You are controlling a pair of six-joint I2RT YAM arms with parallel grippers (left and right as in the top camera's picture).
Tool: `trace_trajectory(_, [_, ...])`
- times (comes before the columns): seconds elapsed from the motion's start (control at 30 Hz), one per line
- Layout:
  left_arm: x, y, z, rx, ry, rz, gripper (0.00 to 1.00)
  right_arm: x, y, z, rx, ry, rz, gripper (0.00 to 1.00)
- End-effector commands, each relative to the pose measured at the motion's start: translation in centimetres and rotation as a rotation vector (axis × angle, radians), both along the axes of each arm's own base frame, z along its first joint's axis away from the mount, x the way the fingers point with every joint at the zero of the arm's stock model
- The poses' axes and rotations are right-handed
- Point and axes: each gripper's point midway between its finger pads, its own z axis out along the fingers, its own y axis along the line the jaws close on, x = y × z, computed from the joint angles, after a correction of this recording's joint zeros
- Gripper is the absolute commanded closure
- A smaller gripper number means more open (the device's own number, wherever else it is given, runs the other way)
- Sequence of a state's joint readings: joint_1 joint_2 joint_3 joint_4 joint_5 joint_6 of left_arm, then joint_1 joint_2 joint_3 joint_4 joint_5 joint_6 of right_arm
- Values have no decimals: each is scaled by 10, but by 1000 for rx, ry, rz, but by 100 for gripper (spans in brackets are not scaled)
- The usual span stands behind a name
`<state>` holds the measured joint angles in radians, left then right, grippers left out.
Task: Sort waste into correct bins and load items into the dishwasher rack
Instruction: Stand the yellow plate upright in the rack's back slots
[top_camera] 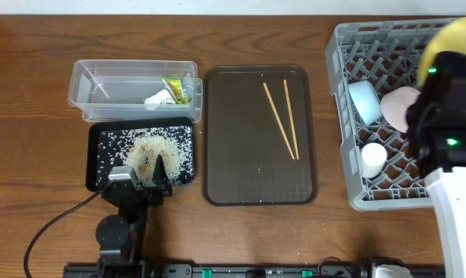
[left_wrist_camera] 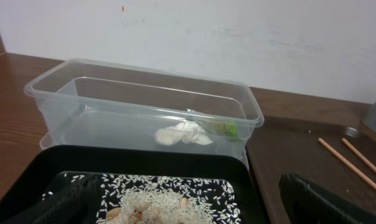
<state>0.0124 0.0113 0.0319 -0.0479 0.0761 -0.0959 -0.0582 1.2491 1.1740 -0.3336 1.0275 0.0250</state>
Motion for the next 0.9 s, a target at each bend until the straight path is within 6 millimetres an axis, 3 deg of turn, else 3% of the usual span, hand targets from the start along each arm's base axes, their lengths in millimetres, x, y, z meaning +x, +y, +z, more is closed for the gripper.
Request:
trace_trajectory(0.0, [0,-1,-16,11,36,-7,7,-14,-33,-2,-68,126,-105,99])
trace_trajectory(0.17, [0,-1,-16,11,36,-7,7,-16,-63,-27,-52,201,-186,99])
trace_trajectory(0.43, [0,-1,-16,11,36,-7,6,24,-72,-79,-70,386,-143,99])
trace_trajectory(0.57, [0,-1,-16,11,36,-7,7,48,-61,-100,-105,489,-80,99])
trace_trajectory(0.73, [0,-1,-16,11,36,-7,7,87,-22,-130,-139,644,161,99])
trace_trajectory(0.87, [0,-1,-16,11,36,-7,7,97,-1,-135,-175,696,227,95])
